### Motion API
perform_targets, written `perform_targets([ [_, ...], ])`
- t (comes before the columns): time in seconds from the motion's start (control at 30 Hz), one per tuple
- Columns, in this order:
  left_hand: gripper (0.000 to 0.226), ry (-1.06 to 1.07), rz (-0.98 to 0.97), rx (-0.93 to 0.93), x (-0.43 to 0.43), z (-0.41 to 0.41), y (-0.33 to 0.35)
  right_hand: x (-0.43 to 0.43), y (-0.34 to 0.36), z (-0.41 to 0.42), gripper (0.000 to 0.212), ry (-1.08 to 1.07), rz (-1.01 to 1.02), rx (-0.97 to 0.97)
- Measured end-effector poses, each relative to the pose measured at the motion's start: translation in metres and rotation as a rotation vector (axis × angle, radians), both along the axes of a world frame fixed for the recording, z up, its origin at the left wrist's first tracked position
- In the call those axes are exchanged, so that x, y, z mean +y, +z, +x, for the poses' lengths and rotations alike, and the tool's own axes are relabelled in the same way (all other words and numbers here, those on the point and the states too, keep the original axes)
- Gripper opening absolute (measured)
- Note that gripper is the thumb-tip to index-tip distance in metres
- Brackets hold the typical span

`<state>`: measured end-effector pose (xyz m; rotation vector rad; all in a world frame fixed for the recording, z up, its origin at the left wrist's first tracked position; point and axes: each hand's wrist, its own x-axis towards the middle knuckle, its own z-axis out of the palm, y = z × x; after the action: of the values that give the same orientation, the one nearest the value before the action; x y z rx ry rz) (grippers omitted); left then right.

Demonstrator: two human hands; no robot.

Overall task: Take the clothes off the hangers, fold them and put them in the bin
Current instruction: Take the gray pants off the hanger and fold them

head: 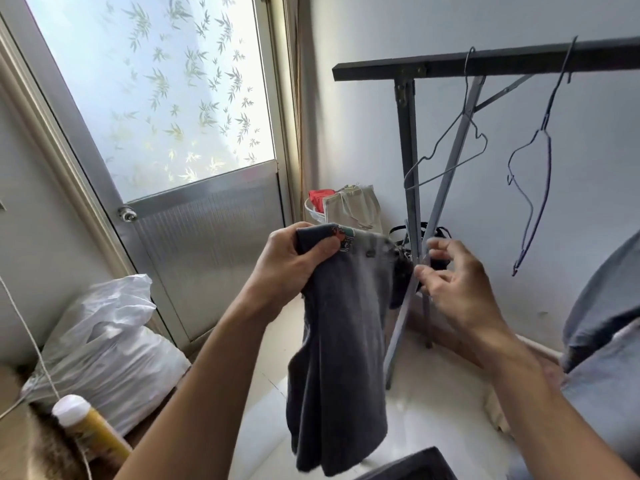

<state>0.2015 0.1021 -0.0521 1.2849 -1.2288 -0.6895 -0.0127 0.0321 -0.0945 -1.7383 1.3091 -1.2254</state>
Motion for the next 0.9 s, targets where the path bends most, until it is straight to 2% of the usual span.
perform_targets([
  [0.07,0.016,0.038,0.019,0.023,-0.001,-0.006,-0.002,0.015,-0.003,0.009,0.022,0.112,0.038,-0.056],
  [0.1,0.017,0.059,0.021,0.048,-0.001,-0.009,-0.002,0.023,-0.005,0.015,0.023,0.179,0.067,-0.077],
  [0.13,0.019,0.08,0.019,0.082,-0.001,-0.011,-0.003,0.031,-0.007,0.02,0.035,0.262,0.103,-0.097],
  [0.23,0.024,0.111,0.021,0.19,-0.002,-0.016,-0.001,0.047,-0.018,0.036,0.089,0.5,0.214,-0.096],
  [0.3,0.024,0.134,0.023,0.197,-0.003,-0.018,0.001,0.056,-0.025,0.047,0.102,0.557,0.206,-0.045],
  [0.37,0.024,0.161,0.007,0.189,-0.004,-0.023,0.005,0.06,-0.034,0.057,0.101,0.473,0.126,-0.005],
  [0.47,0.025,0.139,-0.012,0.281,-0.006,-0.033,0.012,0.061,-0.041,0.066,0.083,0.307,0.071,-0.066],
  [0.53,0.026,0.11,-0.039,0.317,-0.008,-0.038,0.017,0.055,-0.042,0.067,0.05,0.206,0.034,-0.067],
  [0.6,0.037,0.063,-0.071,0.294,-0.009,-0.04,0.02,0.051,-0.034,0.064,0.017,0.164,0.014,-0.121],
  [0.63,0.045,0.029,-0.086,0.264,-0.008,-0.039,0.021,0.049,-0.028,0.061,0.01,0.169,0.036,-0.188],
  [0.73,0.062,0.01,-0.144,0.131,-0.001,-0.018,0.009,0.045,-0.014,0.049,0.014,0.223,0.16,-0.371],
  [0.8,0.087,0.124,-0.13,0.044,0.004,0.003,-0.017,0.041,-0.01,0.043,0.012,0.255,0.267,-0.485],
  [0.87,0.116,0.194,0.024,0.09,0.011,0.015,-0.05,0.035,-0.008,0.039,0.011,0.25,0.37,-0.577],
  [0.9,0.126,0.135,0.125,0.204,0.014,0.017,-0.068,0.033,-0.006,0.038,0.011,0.251,0.411,-0.613],
])
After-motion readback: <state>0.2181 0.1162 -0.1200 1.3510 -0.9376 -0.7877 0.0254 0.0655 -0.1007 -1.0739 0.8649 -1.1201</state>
